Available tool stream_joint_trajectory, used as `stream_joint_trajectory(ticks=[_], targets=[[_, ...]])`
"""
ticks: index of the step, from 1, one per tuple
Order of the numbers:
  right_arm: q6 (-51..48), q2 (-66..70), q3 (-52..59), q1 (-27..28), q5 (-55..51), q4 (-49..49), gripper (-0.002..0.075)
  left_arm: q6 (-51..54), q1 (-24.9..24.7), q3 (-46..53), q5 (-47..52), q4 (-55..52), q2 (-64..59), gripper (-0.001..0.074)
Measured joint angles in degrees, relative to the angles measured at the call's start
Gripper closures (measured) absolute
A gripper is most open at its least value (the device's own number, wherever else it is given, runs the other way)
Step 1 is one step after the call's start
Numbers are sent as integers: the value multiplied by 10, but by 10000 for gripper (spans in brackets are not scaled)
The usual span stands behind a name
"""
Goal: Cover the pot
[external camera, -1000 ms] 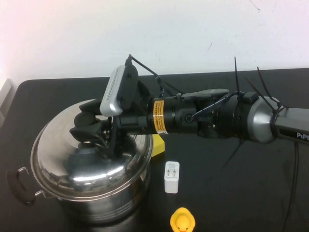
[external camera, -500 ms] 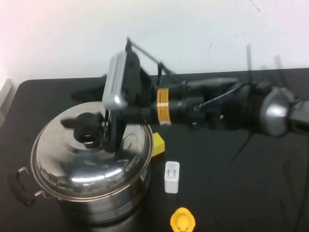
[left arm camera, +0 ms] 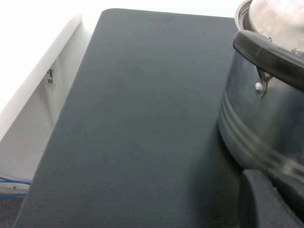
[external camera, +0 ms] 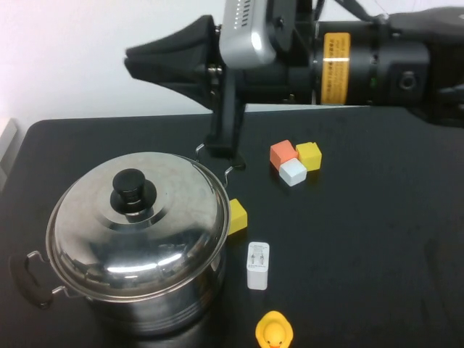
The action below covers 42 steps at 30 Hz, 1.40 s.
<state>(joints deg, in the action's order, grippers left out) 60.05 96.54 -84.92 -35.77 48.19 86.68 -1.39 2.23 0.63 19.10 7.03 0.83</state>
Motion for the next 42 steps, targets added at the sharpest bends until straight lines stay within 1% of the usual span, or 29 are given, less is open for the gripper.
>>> stream_joint_trajectory(ticks=[4, 7, 9, 12, 16, 19, 23, 27, 35, 37, 38, 40, 42], targets=[[50, -49, 43, 0, -46, 62, 726, 0, 0, 0, 0, 0, 0, 738], [62, -115, 117, 0, -130, 92, 727, 0, 0, 0, 0, 0, 0, 738], [65, -165, 174, 0, -195, 96, 727, 0, 0, 0, 0, 0, 0, 738], [80, -234, 249, 0, -262, 96, 727, 0, 0, 0, 0, 0, 0, 737], [122, -316, 350, 0, -317, 96, 727, 0, 0, 0, 0, 0, 0, 737], [134, -380, 420, 0, -355, 95, 727, 0, 0, 0, 0, 0, 0, 737], [152, -453, 498, 0, -384, 94, 727, 0, 0, 0, 0, 0, 0, 738], [195, -513, 553, 0, -393, 94, 727, 0, 0, 0, 0, 0, 0, 738], [206, -578, 585, 0, -401, 93, 727, -1, 0, 0, 0, 0, 0, 737], [170, -578, 588, 0, -406, 66, 727, -1, 0, 0, 0, 0, 0, 737], [120, -578, 591, 0, -413, 18, 727, -1, 0, 0, 0, 0, 0, 737], [-32, -579, 596, 0, -442, -127, 728, -1, 0, 0, 0, 0, 0, 738], [-272, -582, 600, 0, -503, -349, 728, -1, 0, 0, 0, 0, 0, 737]])
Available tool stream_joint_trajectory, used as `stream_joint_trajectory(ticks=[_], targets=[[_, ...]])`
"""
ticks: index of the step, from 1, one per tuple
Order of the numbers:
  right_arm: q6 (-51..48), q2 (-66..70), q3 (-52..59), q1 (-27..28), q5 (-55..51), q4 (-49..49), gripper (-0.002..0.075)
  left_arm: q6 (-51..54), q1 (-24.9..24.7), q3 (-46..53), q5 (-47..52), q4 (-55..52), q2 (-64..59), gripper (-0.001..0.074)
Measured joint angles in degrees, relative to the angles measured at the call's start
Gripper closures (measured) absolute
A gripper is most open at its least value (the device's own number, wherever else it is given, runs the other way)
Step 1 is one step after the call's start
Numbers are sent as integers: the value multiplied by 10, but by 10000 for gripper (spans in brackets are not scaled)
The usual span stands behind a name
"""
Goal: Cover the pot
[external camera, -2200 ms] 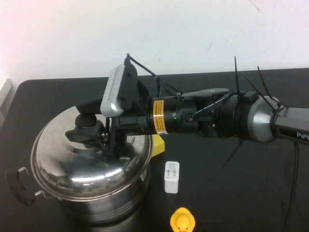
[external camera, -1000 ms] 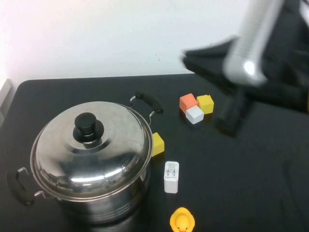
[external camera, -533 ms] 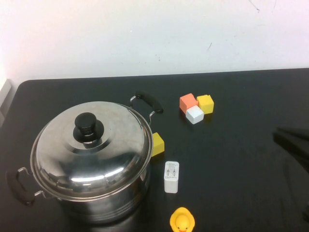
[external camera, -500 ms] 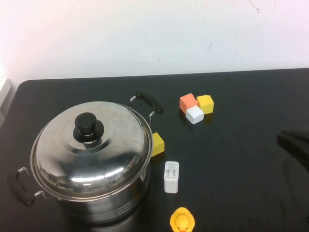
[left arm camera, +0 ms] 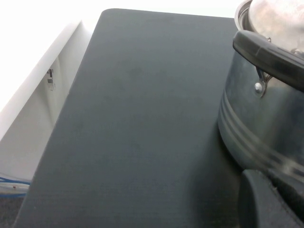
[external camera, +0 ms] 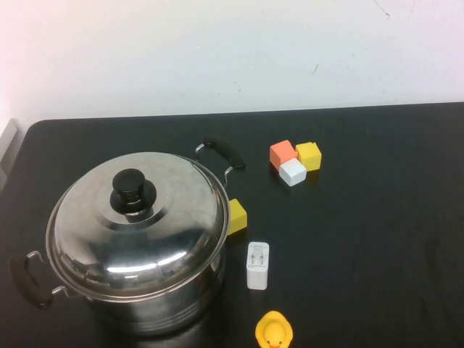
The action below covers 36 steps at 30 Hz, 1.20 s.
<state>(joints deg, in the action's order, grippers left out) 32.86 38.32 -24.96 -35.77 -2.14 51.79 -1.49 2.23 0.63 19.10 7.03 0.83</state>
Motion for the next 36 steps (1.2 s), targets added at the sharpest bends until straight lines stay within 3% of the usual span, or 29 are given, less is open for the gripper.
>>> stream_joint_trajectory(ticks=[3, 6, 12, 18, 26, 30, 36], targets=[[-315, -14, 2, 5, -129, -321, 728, 0, 0, 0, 0, 0, 0, 737], [-508, -30, 25, 26, -209, -538, 728, 0, 0, 0, 0, 0, 0, 737], [-649, -120, 113, 96, -83, -636, 728, 0, 0, 0, 0, 0, 0, 737], [-667, -230, 147, 230, -79, -639, 728, 0, 0, 0, 0, 0, 0, 737], [-641, -323, 192, 421, -81, -556, 728, 0, 0, 0, 0, 0, 0, 737], [-555, -370, 227, 457, -81, -510, 728, 1, 0, 0, 0, 0, 0, 737], [-367, -390, 265, 462, -80, -414, 728, 1, 0, 0, 0, 0, 0, 737]])
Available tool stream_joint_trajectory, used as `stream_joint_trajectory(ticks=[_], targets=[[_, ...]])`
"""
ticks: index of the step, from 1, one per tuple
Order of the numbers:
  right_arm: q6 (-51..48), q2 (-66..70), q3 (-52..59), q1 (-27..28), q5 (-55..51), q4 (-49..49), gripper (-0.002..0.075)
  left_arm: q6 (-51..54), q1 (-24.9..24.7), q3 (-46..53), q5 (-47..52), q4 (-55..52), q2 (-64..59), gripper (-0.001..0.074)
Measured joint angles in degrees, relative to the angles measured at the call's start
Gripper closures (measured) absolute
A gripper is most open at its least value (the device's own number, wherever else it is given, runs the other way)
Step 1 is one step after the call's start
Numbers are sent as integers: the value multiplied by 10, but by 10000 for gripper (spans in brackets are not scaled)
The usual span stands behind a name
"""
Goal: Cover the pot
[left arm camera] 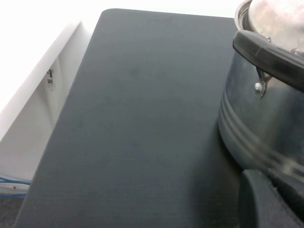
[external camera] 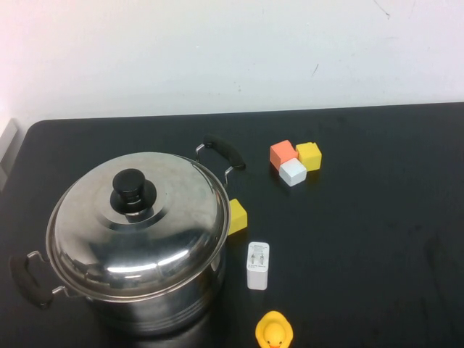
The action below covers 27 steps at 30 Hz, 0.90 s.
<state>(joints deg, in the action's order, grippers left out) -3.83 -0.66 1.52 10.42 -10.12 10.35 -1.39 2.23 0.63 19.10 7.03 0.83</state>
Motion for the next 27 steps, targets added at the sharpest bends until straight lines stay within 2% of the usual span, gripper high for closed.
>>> stream_joint_trajectory(ticks=[4, 12, 21, 27], targets=[[38, 0, 0, -10, 0, 11, 728, 0, 0, 0, 0, 0, 0, 737], [106, 0, 0, -84, -3, 22, 728, 0, 0, 0, 0, 0, 0, 737], [114, 0, -1, -87, -78, 2, 728, 0, 0, 0, 0, 0, 0, 737], [114, 0, -3, -87, -93, 2, 728, 0, 0, 0, 0, 0, 0, 737]])
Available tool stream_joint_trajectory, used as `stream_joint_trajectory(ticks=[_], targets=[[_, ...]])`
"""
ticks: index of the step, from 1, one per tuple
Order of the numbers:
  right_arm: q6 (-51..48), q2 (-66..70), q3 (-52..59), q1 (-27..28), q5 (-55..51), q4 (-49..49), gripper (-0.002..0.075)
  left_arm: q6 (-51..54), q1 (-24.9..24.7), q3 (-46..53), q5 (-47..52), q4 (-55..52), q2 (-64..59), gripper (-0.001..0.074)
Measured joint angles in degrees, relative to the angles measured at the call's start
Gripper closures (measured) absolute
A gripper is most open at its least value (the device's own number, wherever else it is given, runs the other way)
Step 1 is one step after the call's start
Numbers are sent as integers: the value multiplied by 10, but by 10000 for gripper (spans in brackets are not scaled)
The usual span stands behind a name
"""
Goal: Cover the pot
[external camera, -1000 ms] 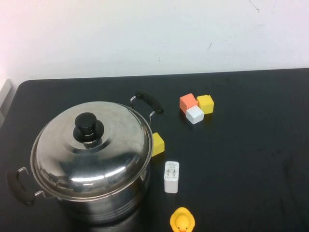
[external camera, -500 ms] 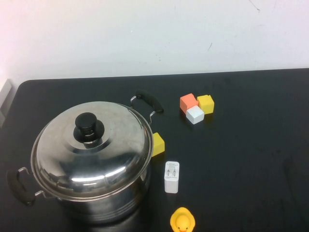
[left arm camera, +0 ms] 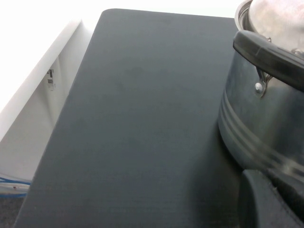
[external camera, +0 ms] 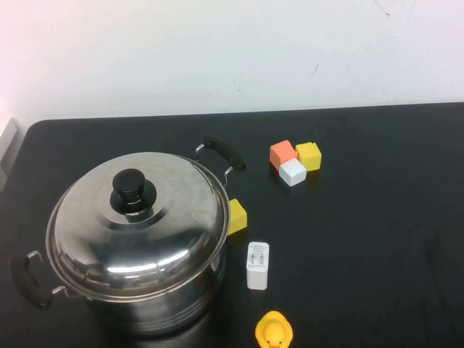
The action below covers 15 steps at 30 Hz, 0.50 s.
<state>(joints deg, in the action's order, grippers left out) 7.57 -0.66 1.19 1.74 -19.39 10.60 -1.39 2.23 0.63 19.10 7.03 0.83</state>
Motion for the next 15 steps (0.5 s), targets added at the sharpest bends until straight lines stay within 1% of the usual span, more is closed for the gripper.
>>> stream_joint_trajectory(ticks=[15], targets=[[0, 0, 0, 0, -4, 0, 728, -1, 0, 0, 0, 0, 0, 737]])
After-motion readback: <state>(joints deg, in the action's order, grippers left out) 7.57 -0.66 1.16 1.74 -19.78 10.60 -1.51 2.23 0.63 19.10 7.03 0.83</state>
